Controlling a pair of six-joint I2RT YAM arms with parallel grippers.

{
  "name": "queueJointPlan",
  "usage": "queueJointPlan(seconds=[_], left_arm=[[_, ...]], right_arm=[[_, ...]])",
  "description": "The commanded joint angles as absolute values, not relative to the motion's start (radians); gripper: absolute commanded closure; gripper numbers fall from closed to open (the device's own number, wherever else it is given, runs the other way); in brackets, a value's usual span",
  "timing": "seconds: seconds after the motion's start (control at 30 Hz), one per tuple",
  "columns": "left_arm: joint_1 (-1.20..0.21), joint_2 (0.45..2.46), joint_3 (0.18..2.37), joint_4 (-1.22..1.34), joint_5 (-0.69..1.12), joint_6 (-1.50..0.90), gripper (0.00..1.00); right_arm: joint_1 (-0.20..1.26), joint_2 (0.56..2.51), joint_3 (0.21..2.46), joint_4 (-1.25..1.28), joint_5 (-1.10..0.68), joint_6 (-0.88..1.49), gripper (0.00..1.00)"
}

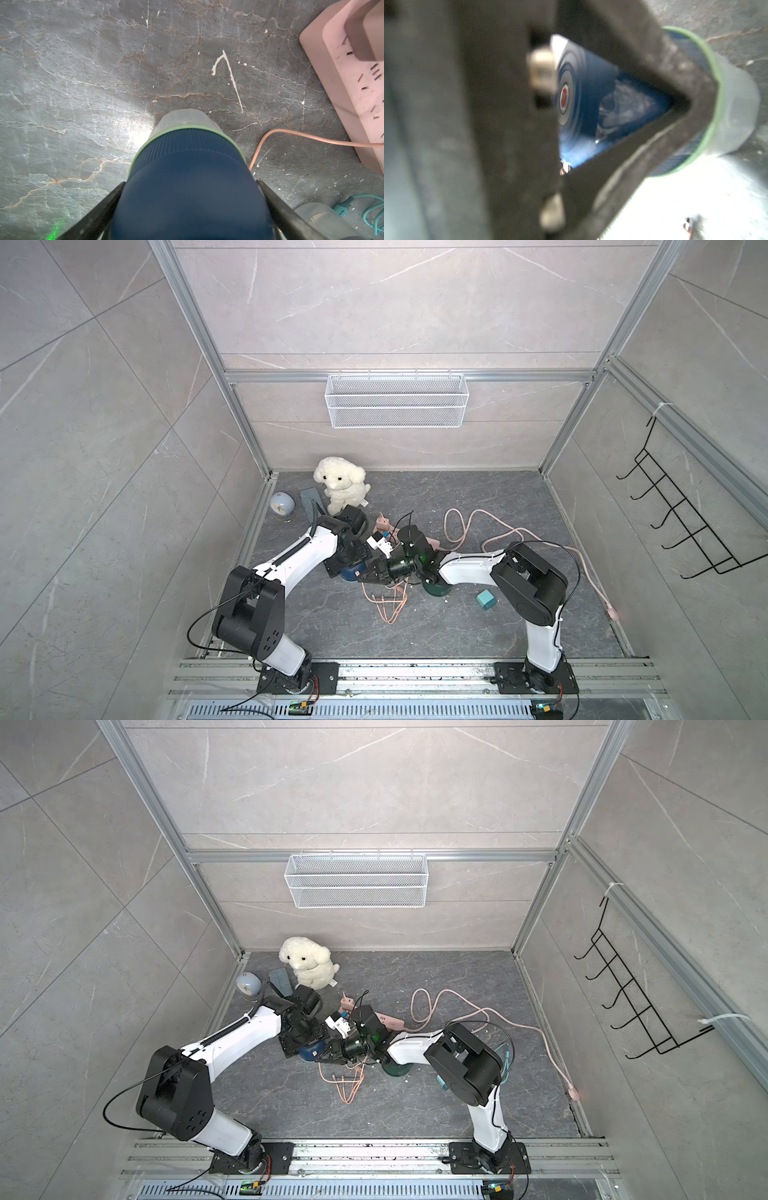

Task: Charge the cordless meat grinders
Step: Insert the charging cable into the cordless meat grinder.

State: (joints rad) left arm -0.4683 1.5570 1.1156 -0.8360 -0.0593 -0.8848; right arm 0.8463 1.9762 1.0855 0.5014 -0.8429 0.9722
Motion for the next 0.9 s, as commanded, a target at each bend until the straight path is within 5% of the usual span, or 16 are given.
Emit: queueJointPlan(seconds=[0.0,0.87], left_arm=[[-0.477,1.588,1.112,-0.852,-0.043,-0.879,0.61],[-0.492,1.586,1.103,-0.824,-0.024,-0.903,0.63]], right_arm=[[0.823,1.974,1.088,0.564,-0.832,0.994,1.00],[0.827,2.009,1.146,0.488,-0.810,1.001,1.00]])
